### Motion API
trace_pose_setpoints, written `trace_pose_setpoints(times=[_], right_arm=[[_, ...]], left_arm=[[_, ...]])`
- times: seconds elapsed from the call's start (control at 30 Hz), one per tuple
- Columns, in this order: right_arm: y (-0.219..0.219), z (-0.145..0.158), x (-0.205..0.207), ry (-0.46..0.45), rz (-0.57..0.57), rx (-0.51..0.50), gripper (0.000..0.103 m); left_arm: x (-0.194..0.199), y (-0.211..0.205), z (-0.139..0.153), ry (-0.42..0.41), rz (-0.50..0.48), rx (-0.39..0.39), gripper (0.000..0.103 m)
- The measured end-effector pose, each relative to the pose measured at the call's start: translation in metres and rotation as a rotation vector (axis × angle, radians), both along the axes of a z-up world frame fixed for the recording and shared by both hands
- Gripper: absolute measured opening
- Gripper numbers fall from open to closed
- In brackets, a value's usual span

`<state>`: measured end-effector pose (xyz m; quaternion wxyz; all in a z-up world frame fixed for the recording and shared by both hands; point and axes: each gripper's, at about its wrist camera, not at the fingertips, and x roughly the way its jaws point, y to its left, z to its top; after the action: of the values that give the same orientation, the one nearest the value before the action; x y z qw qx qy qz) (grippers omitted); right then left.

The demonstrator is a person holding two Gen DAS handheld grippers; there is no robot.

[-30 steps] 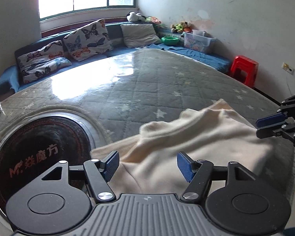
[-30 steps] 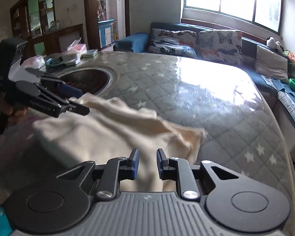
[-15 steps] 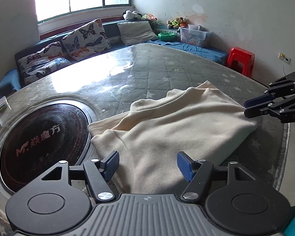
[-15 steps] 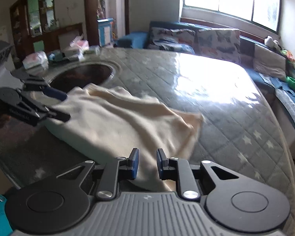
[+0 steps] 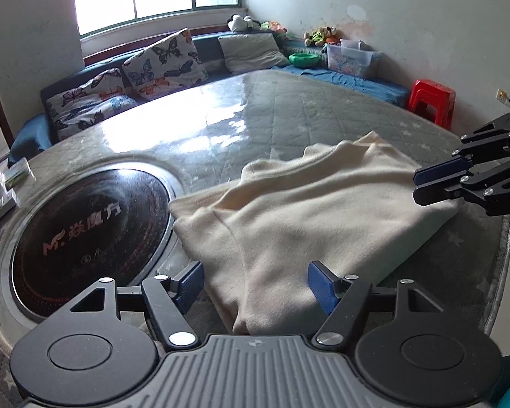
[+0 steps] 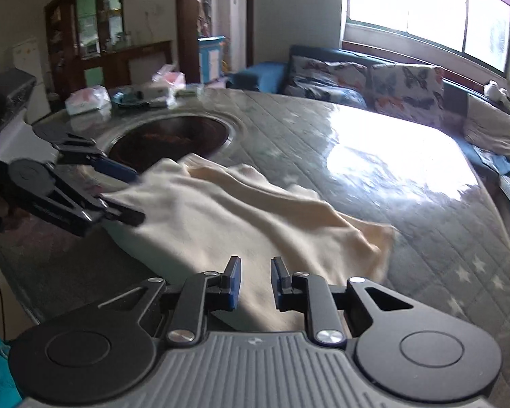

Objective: Fold clothes

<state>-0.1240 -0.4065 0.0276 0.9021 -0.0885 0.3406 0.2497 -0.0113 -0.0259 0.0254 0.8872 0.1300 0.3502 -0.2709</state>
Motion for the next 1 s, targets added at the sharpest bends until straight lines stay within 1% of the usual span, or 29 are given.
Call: trace_pose_setpoints(times=[0.13, 0.23, 0.3, 0.33, 0.37, 0.4, 0.43, 0.57, 0.67, 0.77, 0.9, 1.0], right_arm=[[0.012, -0.011, 0.006, 0.025, 0.028, -0.011, 0.018], [0.013, -0.013, 0.008, 0.033, 0.031, -0.013, 0.018], [0.014, -0.011, 0.010, 0.030, 0.033, -0.013, 0.018], [0.014, -0.009, 0.011, 0.025, 0.032, -0.013, 0.020], [0.014, -0.007, 0.013, 0.017, 0.027, -0.012, 0.023], [0.013, -0.005, 0.016, 0.009, 0.015, -0.011, 0.025], [0.013, -0.005, 0.020, 0.002, -0.001, -0.009, 0.027], [0.008, -0.008, 0.043, 0.011, -0.073, 0.019, 0.027], [0.002, -0.019, 0.058, 0.052, -0.131, 0.028, 0.027], [-0.001, -0.025, 0.065, 0.075, -0.146, 0.035, 0.027], [0.000, -0.015, 0.071, 0.044, -0.141, 0.037, 0.027], [-0.001, -0.012, 0.084, 0.030, -0.164, 0.052, 0.027]], left_arm=[[0.002, 0.007, -0.005, 0.034, 0.033, -0.047, 0.073], [0.003, 0.006, -0.001, 0.035, 0.037, -0.036, 0.074], [0.003, 0.004, 0.003, 0.023, 0.034, -0.026, 0.081], [0.004, 0.003, 0.005, 0.015, 0.032, -0.023, 0.082], [0.005, 0.002, 0.008, 0.008, 0.030, -0.020, 0.085], [0.006, 0.001, 0.010, 0.005, 0.028, -0.024, 0.086], [0.008, 0.000, 0.012, 0.003, 0.026, -0.026, 0.086], [0.017, -0.008, 0.014, -0.014, 0.020, -0.008, 0.086], [0.026, -0.013, 0.014, -0.013, 0.020, -0.002, 0.086], [0.034, -0.020, 0.017, -0.023, 0.010, 0.001, 0.086], [0.051, -0.034, 0.015, -0.033, -0.006, 0.018, 0.086], [0.068, -0.045, 0.009, -0.030, 0.002, 0.032, 0.086]])
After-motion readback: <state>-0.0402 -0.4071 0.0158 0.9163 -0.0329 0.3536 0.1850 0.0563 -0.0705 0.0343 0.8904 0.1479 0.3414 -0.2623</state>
